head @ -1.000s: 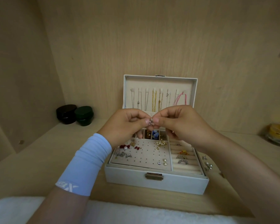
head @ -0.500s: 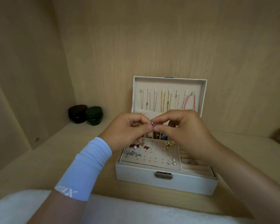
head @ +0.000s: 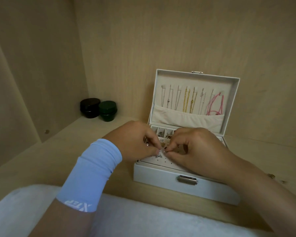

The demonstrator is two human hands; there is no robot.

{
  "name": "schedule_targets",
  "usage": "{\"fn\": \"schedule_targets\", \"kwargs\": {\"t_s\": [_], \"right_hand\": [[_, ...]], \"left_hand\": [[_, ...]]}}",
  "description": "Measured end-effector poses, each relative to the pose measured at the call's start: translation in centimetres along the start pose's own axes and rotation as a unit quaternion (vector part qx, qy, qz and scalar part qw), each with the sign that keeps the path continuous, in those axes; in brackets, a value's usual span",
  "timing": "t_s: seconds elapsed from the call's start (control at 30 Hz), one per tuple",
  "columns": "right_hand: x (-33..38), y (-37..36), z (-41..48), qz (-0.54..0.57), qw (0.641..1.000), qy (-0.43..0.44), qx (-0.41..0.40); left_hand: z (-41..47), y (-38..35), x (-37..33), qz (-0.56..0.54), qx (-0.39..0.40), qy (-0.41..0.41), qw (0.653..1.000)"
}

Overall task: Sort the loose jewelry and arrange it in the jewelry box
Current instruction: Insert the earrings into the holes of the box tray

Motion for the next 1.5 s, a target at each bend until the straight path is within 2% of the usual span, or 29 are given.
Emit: {"fn": "schedule_targets", "kwargs": {"t_s": [0.23, 0.33, 0.43, 0.67, 0.77, 0.87, 0.97, 1.27, 1.4, 1.5], "right_hand": [[0.7, 0.0, 0.0, -0.03, 1.0, 0.01, 0.002], [1.0, 0.1, 0.0, -0.041, 0.998, 0.023, 0.05], [0.8, 0.2, 0.0, -0.012, 0.996, 0.008, 0.09], [-0.2, -0.2, 0.0, 0.03, 0.994, -0.026, 0.103], [-0.4, 0.6, 0.0, 0.071, 0.993, -0.046, 0.086], [-1.4, 3.4, 0.0, 0.116, 0.989, -0.085, 0.025], [-3.0, 7.0, -1.3, 0.103, 0.988, -0.117, 0.005], [-11.8, 12.6, -11.1, 0.033, 0.966, -0.239, 0.091], [-14.8, 11.7, -14.1, 0.001, 0.956, -0.252, 0.15], [-16.1, 10.6, -14.4, 0.006, 0.951, -0.26, 0.166]], "left_hand": [[0.0, -0.3, 0.1, -0.012, 0.002, -0.016, 1.0], [-0.1, -0.3, 0.1, -0.019, -0.001, -0.011, 1.0], [-0.2, -0.2, 0.0, -0.018, 0.002, -0.008, 1.0], [-0.3, -0.4, -0.3, -0.005, 0.006, -0.022, 1.0], [-0.3, -0.4, -0.3, -0.002, -0.007, -0.021, 1.0], [0.0, 0.0, -1.2, -0.002, -0.031, -0.02, 0.999], [0.6, 0.1, -3.5, 0.006, -0.04, -0.029, 0.999], [4.4, -5.5, -13.9, -0.008, 0.008, -0.089, 0.996], [7.3, -9.8, -18.1, 0.053, 0.042, -0.108, 0.992], [9.3, -12.3, -19.2, 0.144, 0.075, -0.099, 0.982]]}}
Point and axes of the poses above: each hand's wrist, its own z-axis towards the middle knuckle, its own y-axis out of the back of the hand, x = y × z, the point moved 6 cm from there along z, towards the middle knuckle, and after that the axes turned 8 degrees about y, right-handed, at the moved point
